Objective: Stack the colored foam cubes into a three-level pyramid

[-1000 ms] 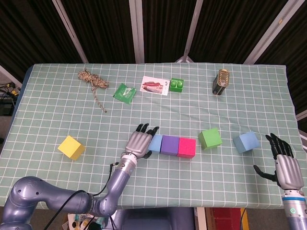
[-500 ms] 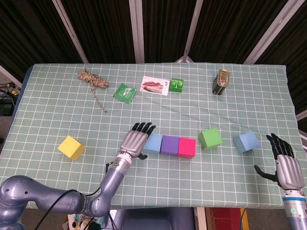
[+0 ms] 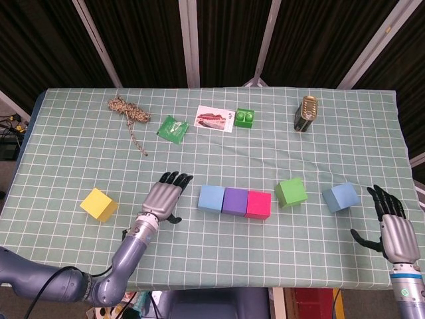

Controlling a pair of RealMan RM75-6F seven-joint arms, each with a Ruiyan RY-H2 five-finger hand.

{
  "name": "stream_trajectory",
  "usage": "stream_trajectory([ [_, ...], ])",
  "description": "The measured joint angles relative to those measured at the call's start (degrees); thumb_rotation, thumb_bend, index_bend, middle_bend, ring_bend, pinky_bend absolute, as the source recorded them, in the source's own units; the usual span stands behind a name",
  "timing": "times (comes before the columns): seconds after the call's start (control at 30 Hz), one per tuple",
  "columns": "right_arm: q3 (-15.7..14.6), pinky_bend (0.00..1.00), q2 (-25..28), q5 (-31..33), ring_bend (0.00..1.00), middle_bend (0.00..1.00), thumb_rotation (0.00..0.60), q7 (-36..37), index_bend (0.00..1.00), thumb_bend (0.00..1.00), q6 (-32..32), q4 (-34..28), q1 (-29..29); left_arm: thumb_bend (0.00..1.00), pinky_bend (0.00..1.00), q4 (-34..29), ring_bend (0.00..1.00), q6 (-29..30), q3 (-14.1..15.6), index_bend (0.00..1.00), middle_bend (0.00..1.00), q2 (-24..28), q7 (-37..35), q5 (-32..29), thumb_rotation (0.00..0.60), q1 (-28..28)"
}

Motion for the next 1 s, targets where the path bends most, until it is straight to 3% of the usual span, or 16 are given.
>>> stream_trajectory([
  [0.3,0.06,0.00,-0.01,0.21,0.00,0.00,0.600,0.03,0.00,0.25,-0.04,-0.01,-0.01,0.25,0.00,-0.96,0.00,-0.67,0.67,0.00,0.18,0.84,0.11,-2.19,0.600,-0.18],
  [1.0,0.03,0.00,0.15,0.17,0.00,0.00,0.600,0.23,0.00,0.25,-0.06,-0.20,-0.06,0.25,0.00,0.17,0.00,-4.50,1.09,0.00,0.19,-1.37,-1.93,-4.10,0.600,-2.19],
])
